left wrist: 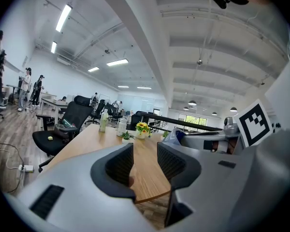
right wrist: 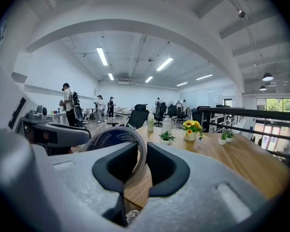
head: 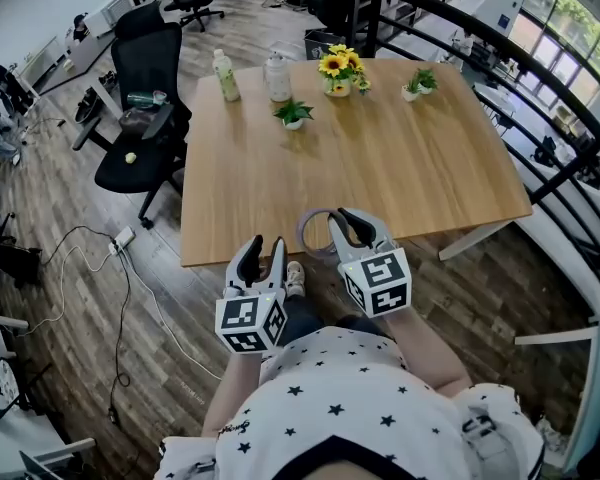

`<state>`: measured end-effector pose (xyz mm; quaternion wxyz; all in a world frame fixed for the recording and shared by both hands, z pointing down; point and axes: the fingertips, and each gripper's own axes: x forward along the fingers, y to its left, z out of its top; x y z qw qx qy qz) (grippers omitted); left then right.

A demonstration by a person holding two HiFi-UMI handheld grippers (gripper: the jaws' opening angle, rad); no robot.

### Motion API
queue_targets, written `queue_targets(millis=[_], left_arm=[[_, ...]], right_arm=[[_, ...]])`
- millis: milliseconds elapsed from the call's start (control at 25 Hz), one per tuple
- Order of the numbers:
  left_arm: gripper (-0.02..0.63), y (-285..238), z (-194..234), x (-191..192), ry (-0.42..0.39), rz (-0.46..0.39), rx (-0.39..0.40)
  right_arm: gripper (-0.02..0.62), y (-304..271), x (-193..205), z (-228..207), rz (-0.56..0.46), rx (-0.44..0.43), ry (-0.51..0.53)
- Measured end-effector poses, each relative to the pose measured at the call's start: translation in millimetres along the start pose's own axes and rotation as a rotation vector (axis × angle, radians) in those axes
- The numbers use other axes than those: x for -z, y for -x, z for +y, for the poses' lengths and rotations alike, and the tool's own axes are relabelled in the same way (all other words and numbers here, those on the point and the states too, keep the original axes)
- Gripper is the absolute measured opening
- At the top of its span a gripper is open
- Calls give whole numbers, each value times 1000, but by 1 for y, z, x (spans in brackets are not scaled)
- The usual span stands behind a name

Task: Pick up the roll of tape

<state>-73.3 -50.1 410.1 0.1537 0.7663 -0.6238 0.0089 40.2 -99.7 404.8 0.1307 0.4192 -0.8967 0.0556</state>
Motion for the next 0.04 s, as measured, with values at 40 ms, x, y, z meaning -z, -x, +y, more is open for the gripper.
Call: queue_targets(millis=[40], left_arm=[[147, -1, 1, 0, 0, 0, 0]], right_arm=[[67, -1, 0, 0, 0, 1, 0]])
